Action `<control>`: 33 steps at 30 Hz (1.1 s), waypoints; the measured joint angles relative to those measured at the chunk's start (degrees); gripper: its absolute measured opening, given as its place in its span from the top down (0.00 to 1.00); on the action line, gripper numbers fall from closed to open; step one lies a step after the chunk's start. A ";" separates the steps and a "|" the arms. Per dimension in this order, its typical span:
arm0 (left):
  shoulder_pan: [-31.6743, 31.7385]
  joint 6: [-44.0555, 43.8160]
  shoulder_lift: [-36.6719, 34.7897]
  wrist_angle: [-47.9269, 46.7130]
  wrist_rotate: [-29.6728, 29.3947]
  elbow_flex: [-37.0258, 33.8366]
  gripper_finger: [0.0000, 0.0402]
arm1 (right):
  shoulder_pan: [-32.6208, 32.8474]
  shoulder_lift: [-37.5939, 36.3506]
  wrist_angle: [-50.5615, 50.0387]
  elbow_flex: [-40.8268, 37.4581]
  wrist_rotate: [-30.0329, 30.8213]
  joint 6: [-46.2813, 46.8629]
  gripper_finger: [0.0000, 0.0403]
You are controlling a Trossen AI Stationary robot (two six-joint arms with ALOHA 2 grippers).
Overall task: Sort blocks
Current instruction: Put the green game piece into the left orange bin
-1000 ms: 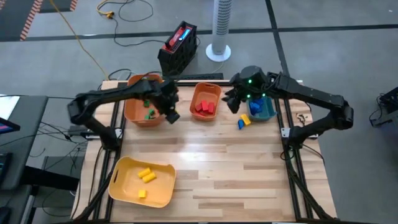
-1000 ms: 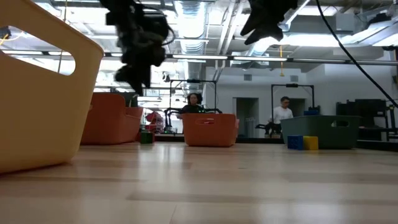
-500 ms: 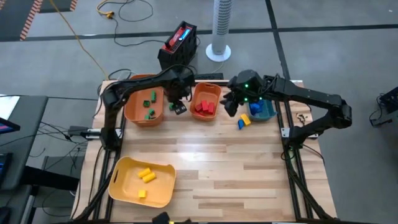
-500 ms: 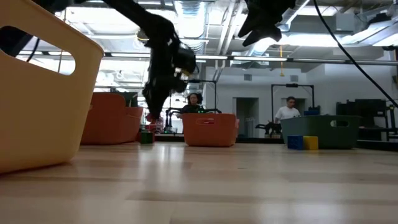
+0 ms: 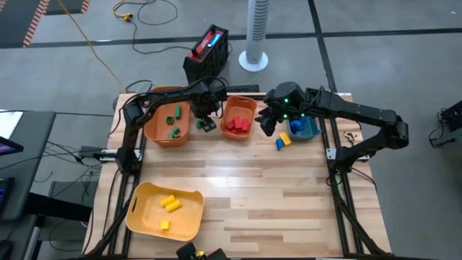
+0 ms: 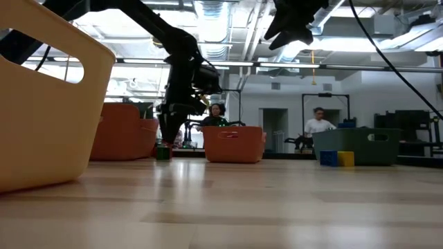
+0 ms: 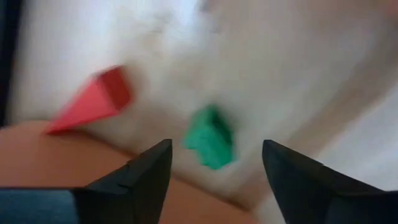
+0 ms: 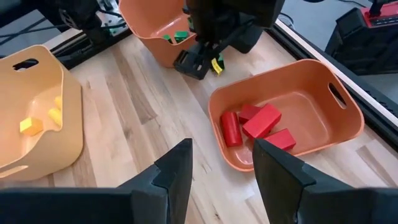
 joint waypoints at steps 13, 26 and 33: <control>1.88 -1.98 0.00 -0.30 6.27 -1.70 0.27 | 0.00 -0.02 0.79 0.00 0.00 -0.02 0.55; 1.64 -0.90 -0.02 1.22 5.72 -1.70 0.32 | 0.00 -0.02 1.72 -0.02 -0.01 -0.24 0.55; 1.69 -3.30 -0.02 -1.31 5.38 -1.70 0.34 | 0.00 -0.02 3.59 -0.04 -0.02 -0.67 0.55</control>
